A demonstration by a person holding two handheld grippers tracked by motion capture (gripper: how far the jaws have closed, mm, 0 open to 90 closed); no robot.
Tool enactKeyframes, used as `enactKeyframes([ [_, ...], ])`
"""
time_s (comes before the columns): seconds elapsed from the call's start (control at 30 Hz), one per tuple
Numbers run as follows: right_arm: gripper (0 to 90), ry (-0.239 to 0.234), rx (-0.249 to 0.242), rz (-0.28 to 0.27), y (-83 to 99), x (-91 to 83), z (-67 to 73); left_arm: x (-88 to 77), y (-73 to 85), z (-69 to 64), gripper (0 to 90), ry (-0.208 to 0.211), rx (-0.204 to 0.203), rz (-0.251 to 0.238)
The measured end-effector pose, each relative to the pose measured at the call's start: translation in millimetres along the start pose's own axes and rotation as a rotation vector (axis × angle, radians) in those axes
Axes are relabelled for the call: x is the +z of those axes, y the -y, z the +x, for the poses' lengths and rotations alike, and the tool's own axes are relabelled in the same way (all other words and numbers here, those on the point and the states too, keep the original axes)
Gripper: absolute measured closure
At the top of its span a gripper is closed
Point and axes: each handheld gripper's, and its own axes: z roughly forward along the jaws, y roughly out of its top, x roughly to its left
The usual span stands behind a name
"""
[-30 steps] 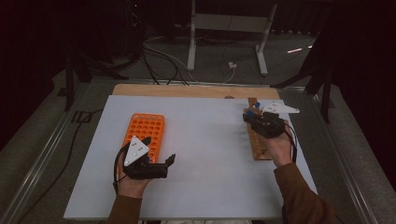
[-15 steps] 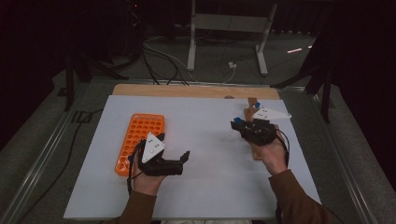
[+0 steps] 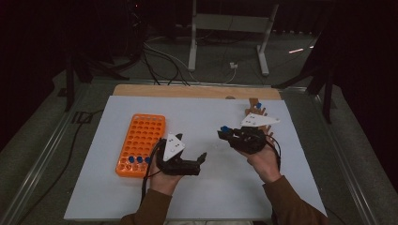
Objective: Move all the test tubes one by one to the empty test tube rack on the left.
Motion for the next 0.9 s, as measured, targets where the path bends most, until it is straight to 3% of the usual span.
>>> enactKeyframes([
  [0.3,76.8,-0.046,-0.017,0.012,-1.7,7.3,18.0,14.4,-1.4,-11.6,7.9,0.009,0.033,0.017],
  [0.47,76.8,-0.07,-0.028,0.013,-2.9,10.0,26.1,17.9,-2.6,-15.4,17.3,0.017,0.039,0.011],
  [0.73,76.8,-0.09,-0.034,0.02,-3.8,12.6,33.4,18.7,-3.1,-17.3,49.7,0.032,0.051,-0.002],
  [0.9,76.8,-0.097,-0.031,0.018,-3.7,13.1,34.0,19.2,-2.5,-17.9,65.2,0.051,0.059,0.003],
])
